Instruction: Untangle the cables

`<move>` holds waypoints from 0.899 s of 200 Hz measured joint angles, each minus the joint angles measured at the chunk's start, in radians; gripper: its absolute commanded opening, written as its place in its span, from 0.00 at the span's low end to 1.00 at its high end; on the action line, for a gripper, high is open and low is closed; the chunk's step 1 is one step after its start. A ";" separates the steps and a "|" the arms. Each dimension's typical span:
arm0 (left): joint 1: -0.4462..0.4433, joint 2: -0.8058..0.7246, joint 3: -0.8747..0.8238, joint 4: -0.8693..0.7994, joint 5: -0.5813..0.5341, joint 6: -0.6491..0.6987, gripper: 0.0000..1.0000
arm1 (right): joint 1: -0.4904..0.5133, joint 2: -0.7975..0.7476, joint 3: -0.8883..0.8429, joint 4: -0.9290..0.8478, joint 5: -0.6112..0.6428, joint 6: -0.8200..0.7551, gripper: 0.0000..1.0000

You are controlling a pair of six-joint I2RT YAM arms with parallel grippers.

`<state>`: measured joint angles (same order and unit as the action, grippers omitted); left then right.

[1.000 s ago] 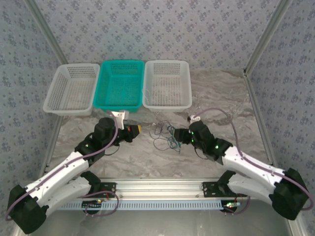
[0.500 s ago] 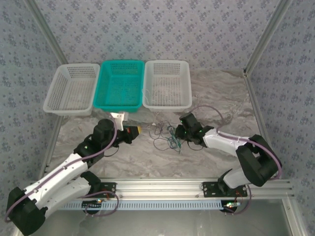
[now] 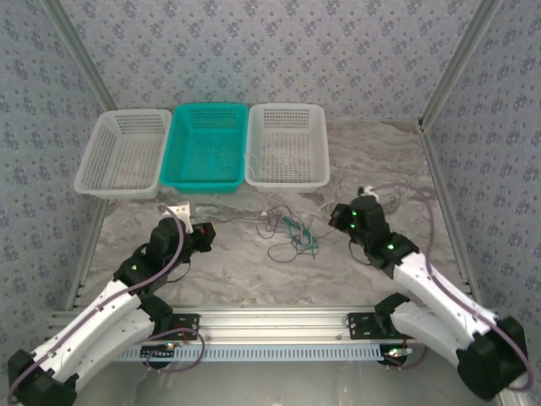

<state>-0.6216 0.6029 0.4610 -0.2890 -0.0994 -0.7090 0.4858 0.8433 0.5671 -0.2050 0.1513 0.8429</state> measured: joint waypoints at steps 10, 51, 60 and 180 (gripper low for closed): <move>0.010 -0.022 -0.016 -0.018 -0.011 -0.009 0.00 | -0.042 -0.057 -0.015 -0.018 0.003 0.005 0.00; 0.015 -0.085 -0.083 -0.018 0.019 -0.014 0.34 | -0.075 -0.117 -0.031 -0.011 -0.096 -0.014 0.00; 0.015 -0.086 -0.087 -0.008 0.032 -0.018 0.51 | -0.060 -0.109 -0.026 -0.008 -0.130 -0.031 0.00; -0.043 0.018 0.019 0.168 0.215 0.085 0.75 | 0.074 0.233 0.724 -0.017 -0.228 -0.367 0.00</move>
<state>-0.6647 0.6205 0.4801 -0.1211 0.1158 -0.6235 0.5594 1.0760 1.2911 -0.2218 -0.0765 0.4759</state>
